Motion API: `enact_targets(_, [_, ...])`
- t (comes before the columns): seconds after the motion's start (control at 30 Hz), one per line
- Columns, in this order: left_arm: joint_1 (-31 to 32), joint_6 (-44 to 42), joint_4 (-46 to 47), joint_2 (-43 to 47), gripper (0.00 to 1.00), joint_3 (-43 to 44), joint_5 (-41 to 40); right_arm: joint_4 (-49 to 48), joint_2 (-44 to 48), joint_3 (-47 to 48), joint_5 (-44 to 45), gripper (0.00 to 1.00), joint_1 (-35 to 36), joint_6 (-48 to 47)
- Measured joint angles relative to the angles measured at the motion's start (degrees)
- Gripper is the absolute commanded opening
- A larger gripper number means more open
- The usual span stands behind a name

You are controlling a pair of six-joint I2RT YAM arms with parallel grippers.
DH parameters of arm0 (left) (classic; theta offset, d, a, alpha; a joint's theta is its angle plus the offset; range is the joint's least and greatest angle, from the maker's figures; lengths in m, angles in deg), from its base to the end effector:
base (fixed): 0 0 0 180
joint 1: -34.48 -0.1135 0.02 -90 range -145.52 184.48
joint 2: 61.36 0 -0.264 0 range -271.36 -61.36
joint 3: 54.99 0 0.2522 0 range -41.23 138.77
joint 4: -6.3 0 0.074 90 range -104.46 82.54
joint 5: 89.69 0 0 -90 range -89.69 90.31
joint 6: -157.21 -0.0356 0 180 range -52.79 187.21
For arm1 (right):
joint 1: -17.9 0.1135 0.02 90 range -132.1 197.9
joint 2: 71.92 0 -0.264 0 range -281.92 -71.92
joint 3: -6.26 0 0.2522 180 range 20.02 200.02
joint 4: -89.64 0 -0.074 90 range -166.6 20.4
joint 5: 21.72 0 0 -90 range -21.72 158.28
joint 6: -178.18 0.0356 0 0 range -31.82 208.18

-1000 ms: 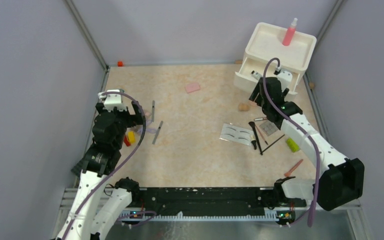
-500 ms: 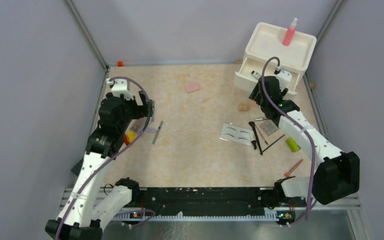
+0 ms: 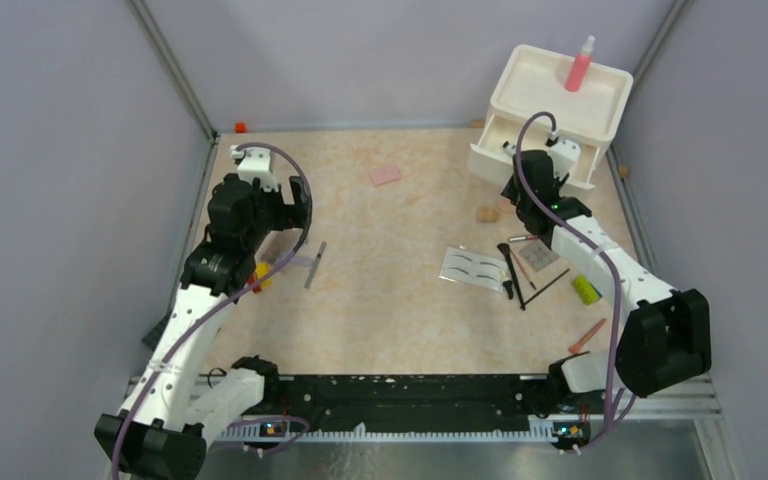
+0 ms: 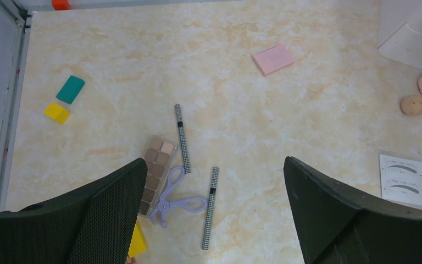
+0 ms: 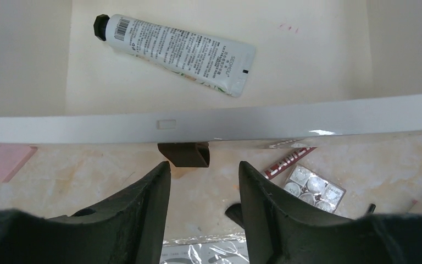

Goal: Organize the makeup
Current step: Close the drawer in the storage box.

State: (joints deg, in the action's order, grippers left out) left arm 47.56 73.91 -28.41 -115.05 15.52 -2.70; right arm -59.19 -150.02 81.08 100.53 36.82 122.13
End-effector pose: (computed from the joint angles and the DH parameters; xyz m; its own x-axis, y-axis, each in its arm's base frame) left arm 0.2043 -0.0456 0.3656 -0.3179 -0.0458 -0.9470 0.1412 0.9854 -0.0950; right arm 0.2930 0.0803 0.2985 -0.3646 0.3743 -0.8526 0.4167 0.8844 0.2101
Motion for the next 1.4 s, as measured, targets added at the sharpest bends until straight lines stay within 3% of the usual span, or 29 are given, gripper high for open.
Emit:
enact_targets(0.2, [0.00, -0.96, 0.44, 1.05, 0.99, -0.61, -0.50, -2.56, -0.57, 0.02, 1.40, 0.33, -0.11, -1.51])
enact_targets(0.5, [0.00, -1.57, 0.44, 1.07, 0.99, -1.16, -0.92, -5.11, -1.11, 0.13, 1.20, 0.00, -0.17, -4.35])
enact_targets(1.4, [0.00, -1.99, 0.42, 1.07, 0.99, -1.81, -0.87, -6.38, -4.68, 4.37, 2.14, 0.00, -3.52, -9.97])
